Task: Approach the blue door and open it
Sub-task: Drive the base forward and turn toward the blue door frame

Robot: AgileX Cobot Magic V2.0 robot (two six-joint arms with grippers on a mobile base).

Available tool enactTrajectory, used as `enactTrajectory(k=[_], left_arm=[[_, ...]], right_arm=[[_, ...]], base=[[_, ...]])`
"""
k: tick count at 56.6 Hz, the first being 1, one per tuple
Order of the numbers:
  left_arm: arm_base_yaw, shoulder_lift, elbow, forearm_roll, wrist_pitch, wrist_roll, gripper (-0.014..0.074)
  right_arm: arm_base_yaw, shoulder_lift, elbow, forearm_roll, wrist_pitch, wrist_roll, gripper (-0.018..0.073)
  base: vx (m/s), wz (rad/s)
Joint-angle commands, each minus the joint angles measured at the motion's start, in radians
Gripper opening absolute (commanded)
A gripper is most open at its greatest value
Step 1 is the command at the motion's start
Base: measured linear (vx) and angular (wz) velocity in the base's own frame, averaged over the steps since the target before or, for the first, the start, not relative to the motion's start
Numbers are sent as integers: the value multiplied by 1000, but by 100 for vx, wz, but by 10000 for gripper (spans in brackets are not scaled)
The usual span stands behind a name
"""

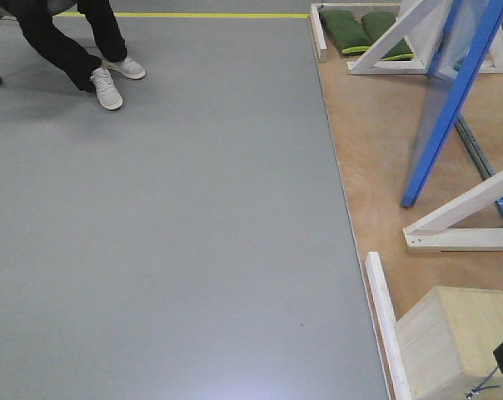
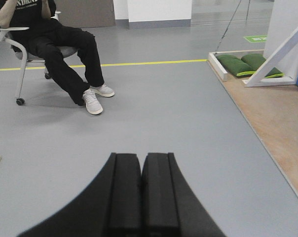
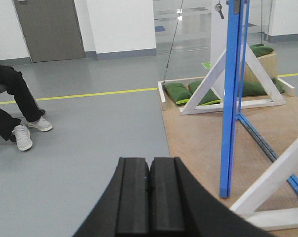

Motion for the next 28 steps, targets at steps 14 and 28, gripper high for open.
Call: enactTrajectory(k=[14, 28], left_arm=[[-6, -13, -26, -3, -85, -7, 73], [-6, -13, -26, -3, -85, -7, 73]], right_arm=[[-5, -14, 1, -2, -92, -11, 12], [-5, -14, 1, -2, -92, -11, 12]], base=[[27, 0], [34, -5]])
